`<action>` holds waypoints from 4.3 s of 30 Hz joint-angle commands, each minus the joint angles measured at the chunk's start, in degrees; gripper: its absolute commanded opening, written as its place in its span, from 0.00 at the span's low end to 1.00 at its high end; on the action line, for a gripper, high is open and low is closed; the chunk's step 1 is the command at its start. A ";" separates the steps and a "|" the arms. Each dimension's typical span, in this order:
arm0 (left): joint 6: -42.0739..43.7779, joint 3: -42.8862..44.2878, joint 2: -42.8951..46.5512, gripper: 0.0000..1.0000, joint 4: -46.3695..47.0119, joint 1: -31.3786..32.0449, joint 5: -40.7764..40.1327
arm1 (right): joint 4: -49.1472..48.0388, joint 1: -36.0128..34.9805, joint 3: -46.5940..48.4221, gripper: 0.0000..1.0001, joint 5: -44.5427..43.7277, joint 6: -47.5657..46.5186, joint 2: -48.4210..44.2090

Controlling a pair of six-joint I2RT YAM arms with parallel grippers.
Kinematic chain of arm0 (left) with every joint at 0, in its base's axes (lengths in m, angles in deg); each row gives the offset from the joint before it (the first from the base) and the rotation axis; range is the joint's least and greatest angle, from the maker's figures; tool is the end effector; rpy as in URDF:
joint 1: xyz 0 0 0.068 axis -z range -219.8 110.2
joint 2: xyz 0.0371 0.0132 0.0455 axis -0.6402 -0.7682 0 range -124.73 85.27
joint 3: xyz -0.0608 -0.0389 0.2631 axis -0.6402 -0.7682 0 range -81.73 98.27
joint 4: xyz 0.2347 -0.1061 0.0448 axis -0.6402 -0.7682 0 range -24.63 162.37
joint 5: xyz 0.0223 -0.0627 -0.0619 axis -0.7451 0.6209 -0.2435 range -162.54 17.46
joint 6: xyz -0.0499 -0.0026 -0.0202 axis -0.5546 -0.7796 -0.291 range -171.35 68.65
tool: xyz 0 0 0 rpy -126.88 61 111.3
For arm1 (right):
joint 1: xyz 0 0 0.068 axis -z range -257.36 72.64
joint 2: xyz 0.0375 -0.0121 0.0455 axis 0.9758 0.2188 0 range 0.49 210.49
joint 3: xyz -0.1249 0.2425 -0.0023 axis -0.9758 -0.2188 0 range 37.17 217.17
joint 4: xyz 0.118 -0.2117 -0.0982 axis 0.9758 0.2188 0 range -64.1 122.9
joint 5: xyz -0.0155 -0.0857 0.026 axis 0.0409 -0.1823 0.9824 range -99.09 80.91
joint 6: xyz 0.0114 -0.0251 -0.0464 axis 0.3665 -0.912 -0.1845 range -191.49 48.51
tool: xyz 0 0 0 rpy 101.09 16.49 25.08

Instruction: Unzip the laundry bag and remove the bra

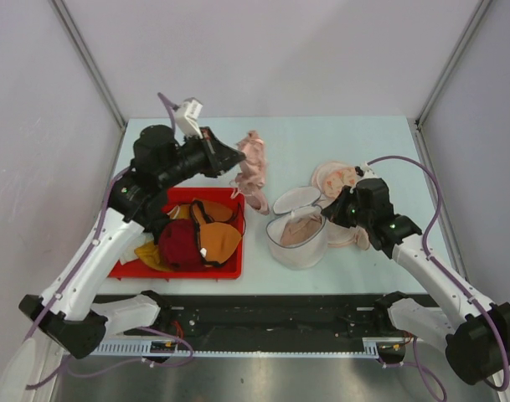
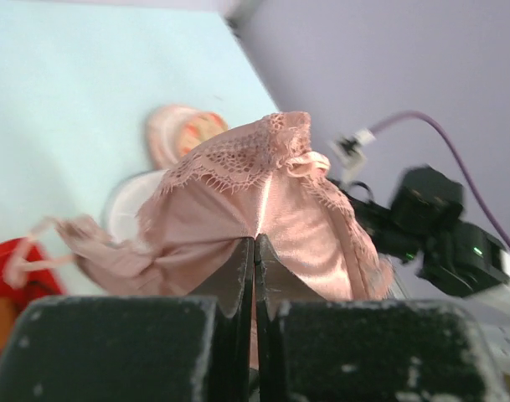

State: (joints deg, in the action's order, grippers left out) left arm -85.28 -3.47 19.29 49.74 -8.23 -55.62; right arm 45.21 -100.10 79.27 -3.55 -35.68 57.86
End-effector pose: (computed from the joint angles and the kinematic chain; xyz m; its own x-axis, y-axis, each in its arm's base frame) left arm 0.2036 -0.1374 0.4460 -0.5428 -0.2933 -0.7870 0.5326 0.6043 -0.5926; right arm 0.2015 0.0883 0.2671 -0.6924 0.3413 -0.6357 -0.0653 0.8478 0.5263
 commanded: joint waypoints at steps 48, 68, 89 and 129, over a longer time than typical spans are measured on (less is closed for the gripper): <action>7.20 -24.48 20.01 0.71 -7.24 -24.57 -13.83 | -7.00 -2.30 -1.68 0.00 2.81 -0.57 2.84; 1.68 -11.55 -18.03 0.72 10.94 17.64 6.18 | -9.12 -4.94 -1.59 0.00 1.93 1.81 3.72; 1.15 -8.57 -34.56 0.68 10.95 25.46 0.48 | -7.36 -4.68 -1.68 0.00 1.40 2.24 1.52; 2.12 -12.43 -5.85 0.00 12.00 17.22 -3.48 | -6.30 -4.50 -1.68 0.00 -0.09 2.95 3.02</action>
State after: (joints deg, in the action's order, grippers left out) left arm -81.00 -15.64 9.37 58.35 11.99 -63.40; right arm 40.58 -104.54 77.20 -3.38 -33.45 60.83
